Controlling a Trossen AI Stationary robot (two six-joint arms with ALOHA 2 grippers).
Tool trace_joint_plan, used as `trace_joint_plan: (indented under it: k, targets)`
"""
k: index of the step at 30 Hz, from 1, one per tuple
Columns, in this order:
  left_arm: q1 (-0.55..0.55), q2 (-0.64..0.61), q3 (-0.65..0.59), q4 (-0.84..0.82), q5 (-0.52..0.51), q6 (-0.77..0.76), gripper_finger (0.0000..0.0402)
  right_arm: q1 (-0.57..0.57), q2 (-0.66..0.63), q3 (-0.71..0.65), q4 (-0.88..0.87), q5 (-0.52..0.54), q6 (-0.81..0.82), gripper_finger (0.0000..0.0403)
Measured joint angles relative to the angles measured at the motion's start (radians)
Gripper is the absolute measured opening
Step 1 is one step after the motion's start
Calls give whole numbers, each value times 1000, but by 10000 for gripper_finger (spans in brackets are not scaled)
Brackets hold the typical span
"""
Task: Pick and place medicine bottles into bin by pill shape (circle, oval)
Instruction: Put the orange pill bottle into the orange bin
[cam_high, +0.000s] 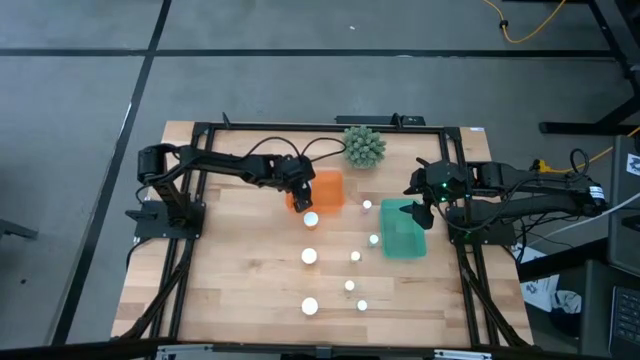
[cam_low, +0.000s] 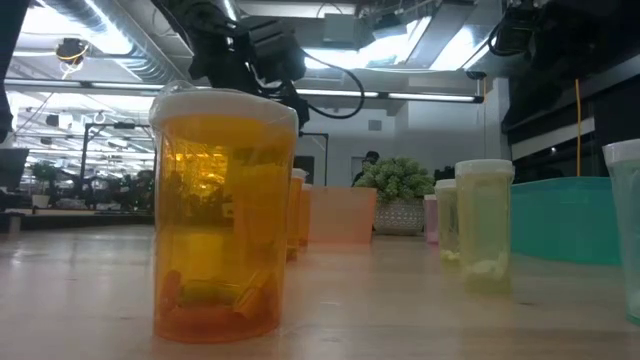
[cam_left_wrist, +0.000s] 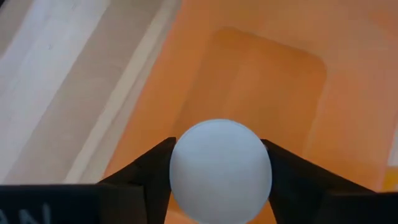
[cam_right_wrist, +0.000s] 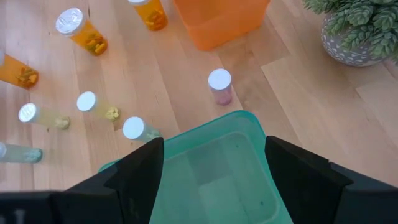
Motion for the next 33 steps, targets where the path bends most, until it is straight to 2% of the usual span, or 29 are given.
trace_joint_plan:
  k: [12,18,22,25,29,33]
  targets:
    - [0,-6,0,-7,3,62,246,0,0,0,0,0,0,281]
    - [0,-47,92,-65,0,85,245,0,0,0,0,0,0,281]
    - [-17,-87,178,-179,15,70,244,0,0,0,0,0,0,281]
    - [-52,-112,237,-288,70,40,244,0,0,0,0,-1,0,281]
    - [-134,-125,273,-421,138,-2,244,0,0,0,-2,-1,0,281]
    - [-233,-125,273,-524,141,-70,244,0,0,0,-3,-1,0,281]
